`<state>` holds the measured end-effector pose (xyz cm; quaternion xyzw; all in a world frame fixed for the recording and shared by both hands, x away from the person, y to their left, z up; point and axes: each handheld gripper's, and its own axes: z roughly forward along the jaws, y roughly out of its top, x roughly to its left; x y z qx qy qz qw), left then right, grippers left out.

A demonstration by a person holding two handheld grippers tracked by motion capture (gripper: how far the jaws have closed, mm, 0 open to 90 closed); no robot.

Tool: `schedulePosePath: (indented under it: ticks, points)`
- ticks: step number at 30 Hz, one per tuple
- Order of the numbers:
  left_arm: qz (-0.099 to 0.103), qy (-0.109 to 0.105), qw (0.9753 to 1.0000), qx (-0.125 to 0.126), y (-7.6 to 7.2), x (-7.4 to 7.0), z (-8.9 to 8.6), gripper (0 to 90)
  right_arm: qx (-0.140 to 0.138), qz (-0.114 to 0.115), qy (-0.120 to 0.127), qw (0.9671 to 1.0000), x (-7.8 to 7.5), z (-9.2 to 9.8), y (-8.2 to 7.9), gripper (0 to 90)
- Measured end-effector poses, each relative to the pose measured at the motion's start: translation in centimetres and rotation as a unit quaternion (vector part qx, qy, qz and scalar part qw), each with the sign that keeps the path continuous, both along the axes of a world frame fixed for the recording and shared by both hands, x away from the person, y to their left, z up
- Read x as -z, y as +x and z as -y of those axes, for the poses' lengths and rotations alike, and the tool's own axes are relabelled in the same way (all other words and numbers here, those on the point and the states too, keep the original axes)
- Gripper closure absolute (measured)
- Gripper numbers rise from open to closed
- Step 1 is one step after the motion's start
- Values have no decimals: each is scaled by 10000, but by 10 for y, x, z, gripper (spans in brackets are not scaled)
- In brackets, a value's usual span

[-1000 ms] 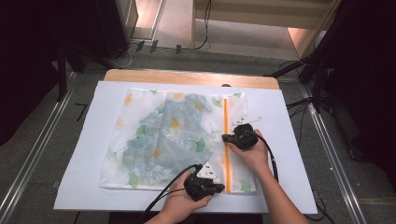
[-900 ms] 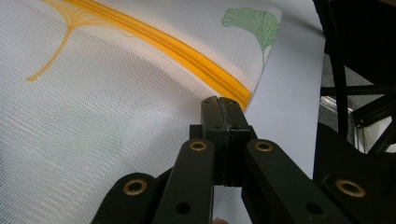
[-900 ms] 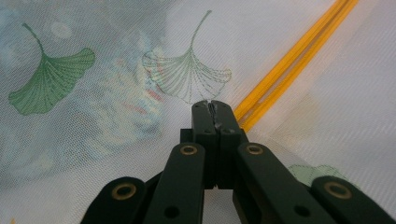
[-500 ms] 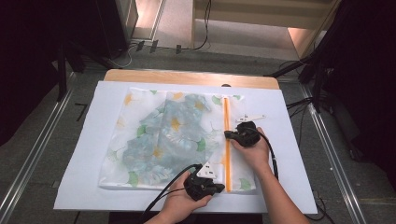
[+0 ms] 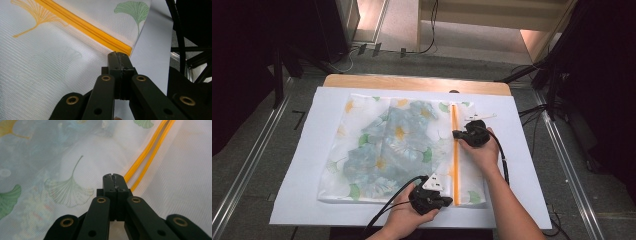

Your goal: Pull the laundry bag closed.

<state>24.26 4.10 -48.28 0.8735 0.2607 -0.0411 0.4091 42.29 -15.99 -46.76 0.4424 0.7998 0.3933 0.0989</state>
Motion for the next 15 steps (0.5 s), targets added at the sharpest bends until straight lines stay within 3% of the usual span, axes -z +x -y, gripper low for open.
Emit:
schedulePosePath:
  ticks: [15]
  points:
    - [-18, 21, 10000, 15, 0, 0, 0, 900, 443, -97, 143, 9989, 4, -3, 51, 900]
